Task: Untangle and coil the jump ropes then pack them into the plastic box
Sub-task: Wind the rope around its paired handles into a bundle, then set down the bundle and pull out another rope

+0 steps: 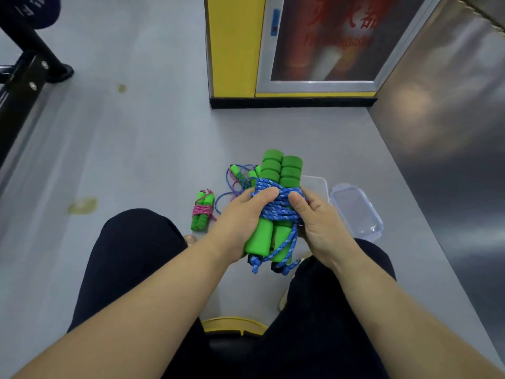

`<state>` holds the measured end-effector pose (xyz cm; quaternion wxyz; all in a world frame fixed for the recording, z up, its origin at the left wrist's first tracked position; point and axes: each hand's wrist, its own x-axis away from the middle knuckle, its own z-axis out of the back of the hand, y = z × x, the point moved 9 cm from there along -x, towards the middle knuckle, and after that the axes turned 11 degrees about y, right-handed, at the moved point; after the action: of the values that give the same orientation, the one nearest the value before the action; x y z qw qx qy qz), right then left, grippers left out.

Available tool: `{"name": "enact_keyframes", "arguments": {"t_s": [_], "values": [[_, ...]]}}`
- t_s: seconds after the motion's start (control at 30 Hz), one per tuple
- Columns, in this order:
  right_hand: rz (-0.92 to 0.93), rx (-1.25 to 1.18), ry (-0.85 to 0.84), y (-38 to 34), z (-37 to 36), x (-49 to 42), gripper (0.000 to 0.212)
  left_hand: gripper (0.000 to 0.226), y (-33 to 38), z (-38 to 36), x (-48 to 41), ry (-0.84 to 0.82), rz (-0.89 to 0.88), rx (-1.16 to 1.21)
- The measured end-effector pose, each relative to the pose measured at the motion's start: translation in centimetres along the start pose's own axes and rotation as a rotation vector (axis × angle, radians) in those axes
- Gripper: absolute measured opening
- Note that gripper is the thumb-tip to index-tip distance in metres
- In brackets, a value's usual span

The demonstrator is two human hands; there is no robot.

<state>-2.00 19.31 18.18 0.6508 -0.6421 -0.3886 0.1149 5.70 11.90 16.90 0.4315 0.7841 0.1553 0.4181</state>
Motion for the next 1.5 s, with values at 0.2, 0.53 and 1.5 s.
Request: {"name": "enact_keyframes", "arguments": {"t_s": [0.2,0.53,1.5], "values": [[-0.269,0.047,-0.011,4.6,-0.4,-3.8,0.054,0.033,-3.5,2.0,-3.8,0.004,0.103,0.023],[-0.551,-0.111,0.042,13.5,-4.2,-13.0,0.032,0.034,-7.7,6.9,-13.1,0.034,0.283,-0.044],[-0.565,0.238,-0.07,32.5,-15.1,-26.1,0.03,0.042,-16.0,26.2,-29.0,0.069,0.377,-0.414]]}}
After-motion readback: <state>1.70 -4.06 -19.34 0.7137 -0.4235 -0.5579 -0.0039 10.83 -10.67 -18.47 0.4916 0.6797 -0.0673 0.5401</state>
